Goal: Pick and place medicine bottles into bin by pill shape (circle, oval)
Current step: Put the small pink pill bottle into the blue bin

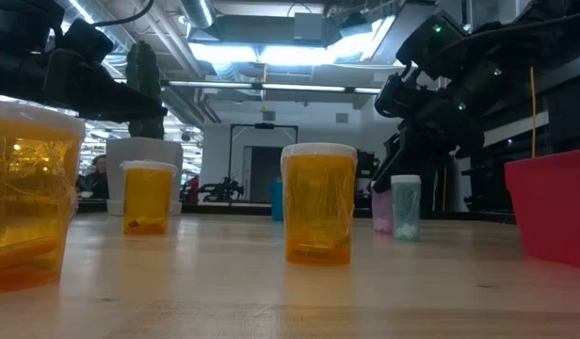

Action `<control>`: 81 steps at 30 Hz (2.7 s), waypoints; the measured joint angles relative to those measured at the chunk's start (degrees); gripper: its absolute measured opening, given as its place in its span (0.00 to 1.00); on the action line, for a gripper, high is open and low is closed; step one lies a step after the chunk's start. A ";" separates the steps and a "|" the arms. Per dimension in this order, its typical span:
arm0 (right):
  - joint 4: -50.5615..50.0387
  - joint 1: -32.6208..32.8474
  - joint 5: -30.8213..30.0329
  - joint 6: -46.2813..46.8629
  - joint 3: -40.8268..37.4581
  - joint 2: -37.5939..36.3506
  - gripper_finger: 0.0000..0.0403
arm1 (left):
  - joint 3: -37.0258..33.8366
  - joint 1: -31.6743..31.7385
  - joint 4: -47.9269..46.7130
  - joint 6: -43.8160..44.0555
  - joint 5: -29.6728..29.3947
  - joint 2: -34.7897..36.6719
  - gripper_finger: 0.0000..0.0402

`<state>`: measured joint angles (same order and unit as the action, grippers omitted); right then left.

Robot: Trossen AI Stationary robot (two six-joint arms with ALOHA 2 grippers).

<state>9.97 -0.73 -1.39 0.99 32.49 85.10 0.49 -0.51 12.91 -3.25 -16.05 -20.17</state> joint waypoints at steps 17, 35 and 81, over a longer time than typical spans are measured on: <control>-0.78 0.00 -0.04 0.35 0.00 0.00 0.34 | 0.01 0.02 0.00 0.00 0.00 -0.02 0.62; 0.68 -0.02 -10.46 6.60 0.00 -0.24 0.29 | 0.01 0.02 0.01 0.00 -0.01 -0.02 0.62; 29.58 -16.80 -19.00 6.31 10.93 11.27 0.33 | 0.02 0.02 0.02 0.00 -0.03 0.01 0.62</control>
<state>39.55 -17.53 -20.39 7.30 43.42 96.37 0.51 -0.49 12.93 -3.25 -16.08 -20.16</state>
